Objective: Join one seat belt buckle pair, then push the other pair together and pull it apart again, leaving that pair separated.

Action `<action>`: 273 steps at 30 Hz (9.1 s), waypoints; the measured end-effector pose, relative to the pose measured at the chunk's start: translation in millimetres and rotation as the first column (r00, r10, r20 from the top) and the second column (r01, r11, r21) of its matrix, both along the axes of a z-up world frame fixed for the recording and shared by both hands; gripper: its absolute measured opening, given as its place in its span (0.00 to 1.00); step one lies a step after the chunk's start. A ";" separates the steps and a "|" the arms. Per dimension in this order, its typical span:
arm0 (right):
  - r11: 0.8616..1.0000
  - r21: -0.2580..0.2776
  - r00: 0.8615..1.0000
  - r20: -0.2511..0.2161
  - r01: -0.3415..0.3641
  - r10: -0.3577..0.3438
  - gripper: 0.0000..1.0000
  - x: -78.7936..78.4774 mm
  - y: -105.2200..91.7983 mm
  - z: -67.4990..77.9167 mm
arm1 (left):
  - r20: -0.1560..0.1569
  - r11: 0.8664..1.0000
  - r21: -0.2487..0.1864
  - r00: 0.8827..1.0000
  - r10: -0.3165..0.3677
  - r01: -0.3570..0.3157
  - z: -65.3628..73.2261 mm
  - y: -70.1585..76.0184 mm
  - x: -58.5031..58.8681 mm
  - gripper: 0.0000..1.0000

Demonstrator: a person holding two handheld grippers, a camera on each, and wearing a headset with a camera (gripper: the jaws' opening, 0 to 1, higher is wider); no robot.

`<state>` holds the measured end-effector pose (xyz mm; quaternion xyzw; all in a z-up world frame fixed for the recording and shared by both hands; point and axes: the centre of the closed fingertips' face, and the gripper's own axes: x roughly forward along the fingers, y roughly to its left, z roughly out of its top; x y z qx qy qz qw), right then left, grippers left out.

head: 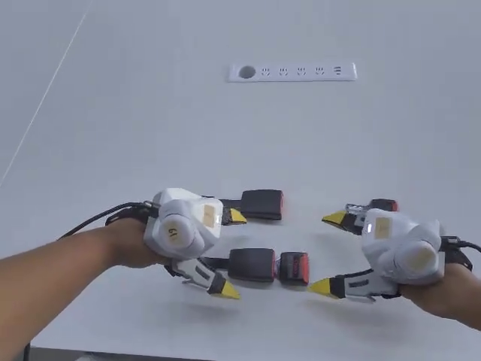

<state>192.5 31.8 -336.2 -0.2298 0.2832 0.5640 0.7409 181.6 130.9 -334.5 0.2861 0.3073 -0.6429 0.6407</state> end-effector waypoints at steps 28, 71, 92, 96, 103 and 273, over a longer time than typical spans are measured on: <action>0.989 -0.081 0.991 -0.028 0.127 -0.130 0.67 67.2 -98.3 24.1 | 0.131 0.998 0.053 0.990 -0.045 0.038 44.2 19.8 97.4 0.72; 0.962 -0.265 0.993 -0.117 -0.061 0.031 0.38 67.8 -117.0 -30.0 | 0.015 0.996 0.063 0.998 -0.064 0.063 -27.5 -12.1 98.8 0.33; 0.955 -0.276 0.990 -0.118 -0.111 0.081 0.34 75.1 -91.9 -32.4 | 0.008 0.993 0.079 0.996 -0.088 0.087 -30.5 -10.9 100.0 0.32; 0.956 -0.267 0.989 -0.116 -0.120 0.091 0.34 79.0 -83.3 -32.7 | 0.012 0.992 0.076 0.995 -0.101 0.100 -31.2 -10.8 101.0 0.32; 0.958 -0.254 0.988 -0.113 -0.135 0.109 0.35 84.4 -67.3 -32.8 | 0.005 0.993 0.078 0.996 -0.088 0.087 -32.0 -11.9 106.4 0.32; 0.952 -0.274 0.989 -0.097 -0.135 0.112 0.36 74.6 -103.5 -36.2 | 0.013 0.981 0.183 0.998 -0.067 0.063 -39.7 -6.5 111.7 0.33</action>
